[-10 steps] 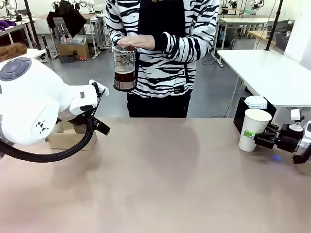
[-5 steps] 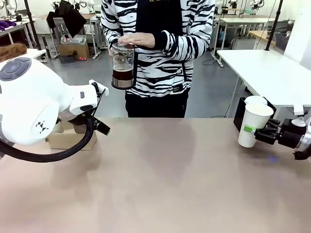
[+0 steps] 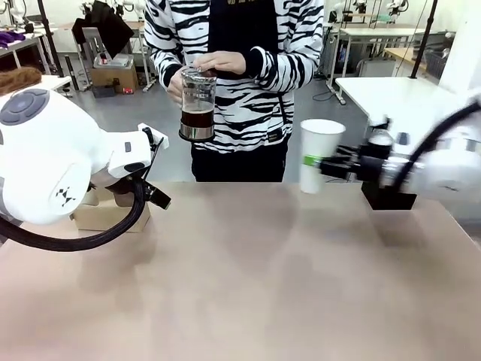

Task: Pour a drink into a cup and package it in a carrier.
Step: Pick up the 600 ml Paper Cup and place it in the middle top area of the table, then when a person places the Paper Cup Lid on the 600 ml Paper Cup , lift the 600 ml Paper Cup.

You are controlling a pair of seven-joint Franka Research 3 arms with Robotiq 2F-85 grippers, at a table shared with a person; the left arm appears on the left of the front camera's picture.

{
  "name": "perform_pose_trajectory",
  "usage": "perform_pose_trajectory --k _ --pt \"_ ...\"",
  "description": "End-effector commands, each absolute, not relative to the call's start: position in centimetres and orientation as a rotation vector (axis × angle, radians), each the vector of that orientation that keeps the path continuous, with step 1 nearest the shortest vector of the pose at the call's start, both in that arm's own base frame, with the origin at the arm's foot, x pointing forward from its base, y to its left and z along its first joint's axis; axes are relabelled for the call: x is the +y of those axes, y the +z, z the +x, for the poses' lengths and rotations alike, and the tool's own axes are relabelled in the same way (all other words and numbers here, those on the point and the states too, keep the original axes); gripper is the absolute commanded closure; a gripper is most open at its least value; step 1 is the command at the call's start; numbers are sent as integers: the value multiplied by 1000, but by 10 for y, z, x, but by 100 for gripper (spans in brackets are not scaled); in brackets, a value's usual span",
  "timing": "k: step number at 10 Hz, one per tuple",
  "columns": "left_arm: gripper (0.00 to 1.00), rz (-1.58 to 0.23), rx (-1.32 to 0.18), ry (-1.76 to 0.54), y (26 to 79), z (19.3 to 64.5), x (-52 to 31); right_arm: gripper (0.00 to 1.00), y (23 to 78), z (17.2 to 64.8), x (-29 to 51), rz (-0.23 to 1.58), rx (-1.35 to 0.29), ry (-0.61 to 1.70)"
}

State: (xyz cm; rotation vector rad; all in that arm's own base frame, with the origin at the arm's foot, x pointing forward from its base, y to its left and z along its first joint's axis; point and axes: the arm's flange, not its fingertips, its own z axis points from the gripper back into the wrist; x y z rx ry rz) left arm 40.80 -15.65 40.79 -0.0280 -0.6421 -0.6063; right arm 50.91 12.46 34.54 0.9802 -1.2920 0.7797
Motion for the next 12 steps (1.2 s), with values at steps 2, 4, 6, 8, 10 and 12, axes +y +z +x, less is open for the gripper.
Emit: perform_pose_trajectory --k 2,4,6,8,10,12 --pt "0 -29 -646 -606 409 407 -156 17 305 574 181 973 -1282 743" --pt "0 -29 -646 -606 409 407 -156 17 273 595 205 938 -1302 745" --pt "0 -29 -646 -606 409 407 -156 17 261 606 208 902 -1335 762" --pt "0 -29 -646 -606 409 407 -156 17 264 593 202 984 -1259 754" --pt "0 -29 -646 -606 409 407 -156 17 264 593 202 984 -1259 754" --pt "0 -29 -646 -606 409 407 -156 17 264 593 202 984 -1259 754"
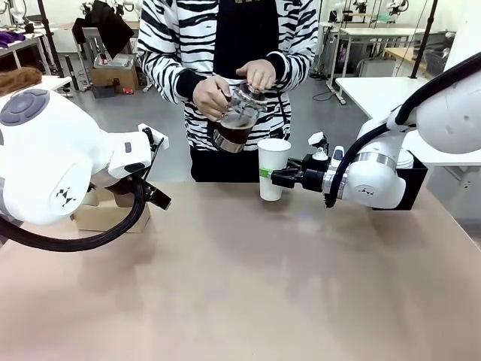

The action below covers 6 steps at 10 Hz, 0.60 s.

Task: Pour a drink into a cup and package it in a carrier.
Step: When a person places the Paper Cup Lid on the 600 ml Paper Cup , lift the 600 ml Paper Cup.

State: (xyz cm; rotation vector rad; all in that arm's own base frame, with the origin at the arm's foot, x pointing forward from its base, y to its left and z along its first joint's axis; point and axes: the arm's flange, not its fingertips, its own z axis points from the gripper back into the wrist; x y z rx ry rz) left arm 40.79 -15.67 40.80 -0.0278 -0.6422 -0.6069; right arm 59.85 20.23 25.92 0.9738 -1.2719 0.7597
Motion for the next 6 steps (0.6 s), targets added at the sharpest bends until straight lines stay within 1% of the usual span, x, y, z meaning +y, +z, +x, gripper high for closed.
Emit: perform_pose_trajectory --k 1,6 --pt "0 -29 -646 -606 409 407 -156 17 264 593 202 984 -1259 754" --pt "0 -29 -646 -606 409 407 -156 17 264 593 202 984 -1259 754"
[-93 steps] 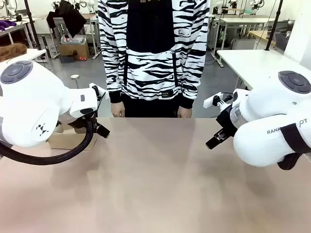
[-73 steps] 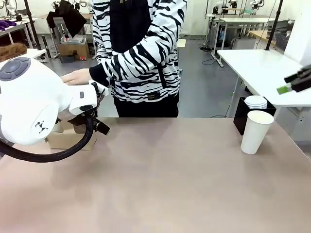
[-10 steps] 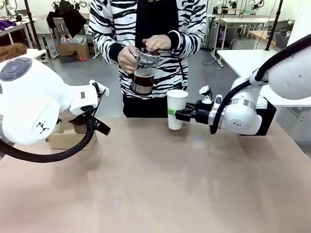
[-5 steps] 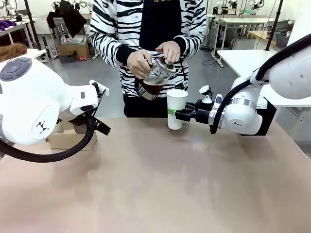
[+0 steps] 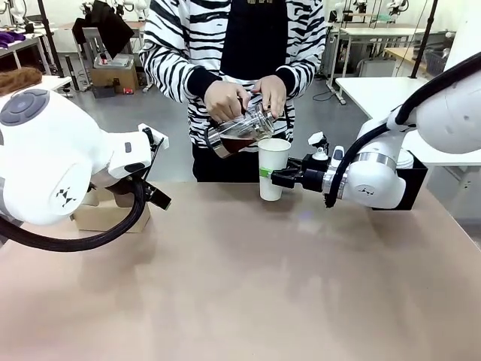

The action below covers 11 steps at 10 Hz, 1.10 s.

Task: Pour a drink into a cup and package it in a carrier.
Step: When a person places the Paper Cup Lid on the 600 ml Paper Cup , lift the 600 ml Paper Cup.

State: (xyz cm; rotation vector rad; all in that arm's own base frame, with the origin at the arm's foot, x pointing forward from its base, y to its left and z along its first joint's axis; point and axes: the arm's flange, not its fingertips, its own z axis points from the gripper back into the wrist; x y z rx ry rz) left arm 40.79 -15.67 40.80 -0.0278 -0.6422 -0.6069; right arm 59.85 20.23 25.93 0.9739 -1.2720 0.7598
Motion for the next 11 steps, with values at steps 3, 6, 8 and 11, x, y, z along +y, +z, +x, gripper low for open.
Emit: perform_pose_trajectory --k 3,6,8,11 --pt "0 -29 -646 -606 409 407 -156 17 264 593 202 984 -1259 754" --pt "0 -29 -646 -606 409 407 -156 17 264 593 202 984 -1259 754" --pt "0 -29 -646 -606 409 407 -156 17 264 593 202 984 -1259 754" --pt "0 -29 -646 -606 409 407 -156 17 264 593 202 984 -1259 754"
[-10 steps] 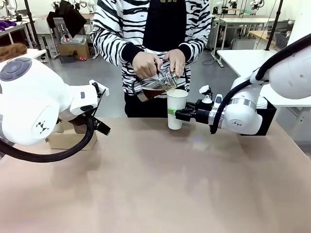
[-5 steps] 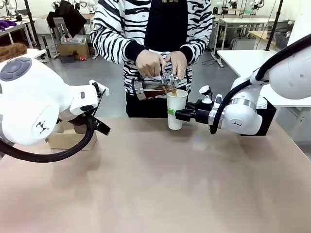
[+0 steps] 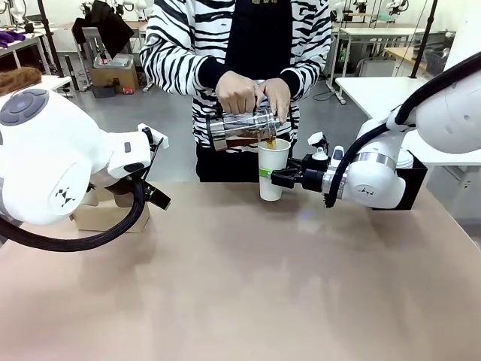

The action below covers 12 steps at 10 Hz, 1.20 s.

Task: Pour a drink into a cup and package it in a carrier.
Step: When a person places the Paper Cup Lid on the 600 ml Paper Cup , lift the 600 ml Paper Cup.

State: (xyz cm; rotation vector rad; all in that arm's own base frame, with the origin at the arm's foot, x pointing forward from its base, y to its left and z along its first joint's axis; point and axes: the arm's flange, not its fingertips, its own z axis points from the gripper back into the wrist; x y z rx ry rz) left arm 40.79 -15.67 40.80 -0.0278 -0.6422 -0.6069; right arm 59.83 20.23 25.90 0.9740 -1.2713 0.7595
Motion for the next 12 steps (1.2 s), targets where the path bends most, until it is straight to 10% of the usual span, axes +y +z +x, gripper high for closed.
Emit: perform_pose_trajectory --k 1,12 --pt "0 -29 -646 -606 409 407 -156 17 264 593 202 984 -1259 754" --pt "0 -29 -646 -606 409 407 -156 17 264 593 202 984 -1259 754"
